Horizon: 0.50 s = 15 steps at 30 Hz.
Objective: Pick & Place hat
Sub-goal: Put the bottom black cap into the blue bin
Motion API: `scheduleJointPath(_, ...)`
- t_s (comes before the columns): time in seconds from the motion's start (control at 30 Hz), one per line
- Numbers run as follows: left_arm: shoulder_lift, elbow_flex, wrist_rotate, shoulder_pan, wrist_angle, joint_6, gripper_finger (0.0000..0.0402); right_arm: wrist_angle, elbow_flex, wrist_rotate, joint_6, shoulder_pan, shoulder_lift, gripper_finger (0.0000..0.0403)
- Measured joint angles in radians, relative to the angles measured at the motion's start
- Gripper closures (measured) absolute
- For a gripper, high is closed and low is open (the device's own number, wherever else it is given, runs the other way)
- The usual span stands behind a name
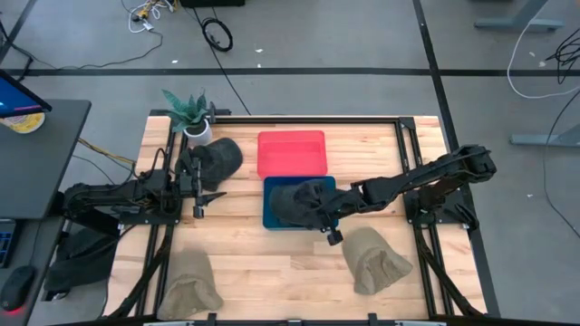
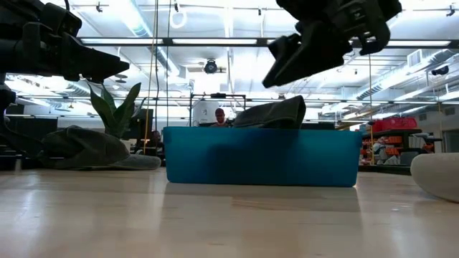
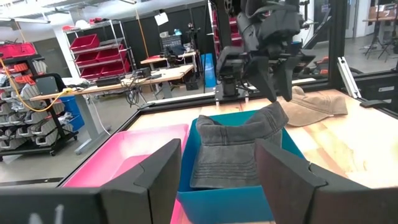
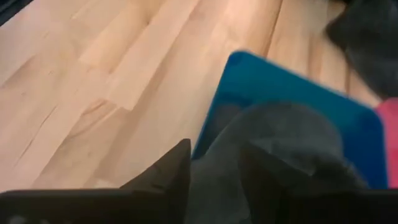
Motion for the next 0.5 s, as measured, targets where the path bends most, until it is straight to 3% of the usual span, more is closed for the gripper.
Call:
scheduleJointPath(0.2, 0.0, 0.0, 0.0, 0.0, 0.0, 0.0, 0.0195, -0.118, 0.0, 0.086, 0.064, -0.026, 0.008, 0.0313)
scheduleJointPath(0.5, 0.0, 0.0, 0.0, 0.0, 0.005, 0.0, 0.0195, -0.129, 0.0, 0.077, 0.044, -0.067, 0.064, 0.0395)
